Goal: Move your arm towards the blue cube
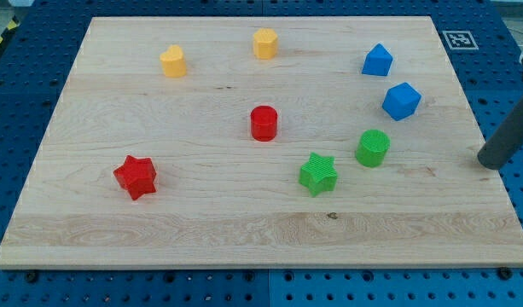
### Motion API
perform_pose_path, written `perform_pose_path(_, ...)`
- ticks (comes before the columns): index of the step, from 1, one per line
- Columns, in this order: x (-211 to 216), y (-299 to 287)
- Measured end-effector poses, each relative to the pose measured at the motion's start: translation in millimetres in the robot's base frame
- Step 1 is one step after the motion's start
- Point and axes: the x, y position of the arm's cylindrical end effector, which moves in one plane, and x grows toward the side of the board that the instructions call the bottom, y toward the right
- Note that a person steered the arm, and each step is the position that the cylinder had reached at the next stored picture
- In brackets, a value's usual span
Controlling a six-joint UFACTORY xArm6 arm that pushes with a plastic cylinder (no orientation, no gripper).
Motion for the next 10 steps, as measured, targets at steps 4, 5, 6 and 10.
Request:
perform_pose_path(4, -31, 1)
perform_pose_path(5, -42, 1)
perform_pose_path(6, -43, 1)
perform_pose_path(10, -56, 1)
